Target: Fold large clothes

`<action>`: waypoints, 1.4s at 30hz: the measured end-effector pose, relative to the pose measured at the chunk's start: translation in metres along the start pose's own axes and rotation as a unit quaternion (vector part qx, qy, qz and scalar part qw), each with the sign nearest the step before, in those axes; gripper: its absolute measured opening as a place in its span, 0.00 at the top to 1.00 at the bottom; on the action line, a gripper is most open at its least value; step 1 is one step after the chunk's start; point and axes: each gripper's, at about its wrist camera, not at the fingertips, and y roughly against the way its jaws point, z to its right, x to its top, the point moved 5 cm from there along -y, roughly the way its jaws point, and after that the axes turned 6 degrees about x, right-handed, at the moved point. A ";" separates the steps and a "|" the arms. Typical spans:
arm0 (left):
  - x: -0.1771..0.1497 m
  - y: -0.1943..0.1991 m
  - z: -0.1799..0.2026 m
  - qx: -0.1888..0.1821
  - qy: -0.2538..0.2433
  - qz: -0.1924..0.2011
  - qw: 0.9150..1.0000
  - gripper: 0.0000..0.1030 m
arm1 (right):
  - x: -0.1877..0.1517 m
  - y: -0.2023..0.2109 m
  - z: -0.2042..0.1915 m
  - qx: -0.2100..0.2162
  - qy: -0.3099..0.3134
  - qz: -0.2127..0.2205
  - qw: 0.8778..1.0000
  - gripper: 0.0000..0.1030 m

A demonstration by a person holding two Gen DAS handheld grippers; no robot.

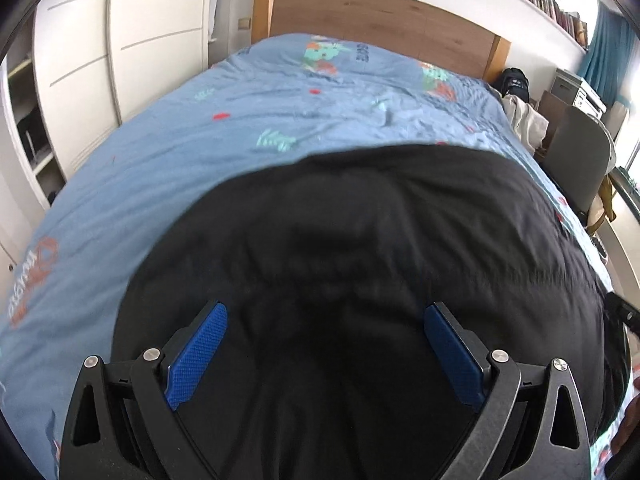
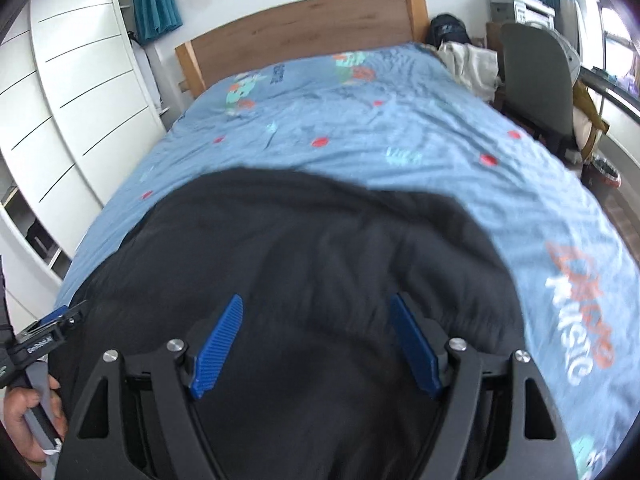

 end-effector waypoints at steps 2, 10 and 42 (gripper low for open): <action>-0.009 -0.001 -0.003 0.005 -0.001 -0.005 1.000 0.05 | -0.017 -0.002 0.003 -0.005 0.002 -0.013 1.000 0.26; -0.036 -0.002 -0.029 0.041 -0.008 -0.029 0.999 0.05 | -0.057 0.009 0.061 -0.072 -0.012 -0.044 0.996 0.26; -0.096 0.114 -0.029 0.001 -0.016 0.069 0.998 0.05 | -0.108 0.129 0.041 -0.032 -0.003 0.023 0.999 0.26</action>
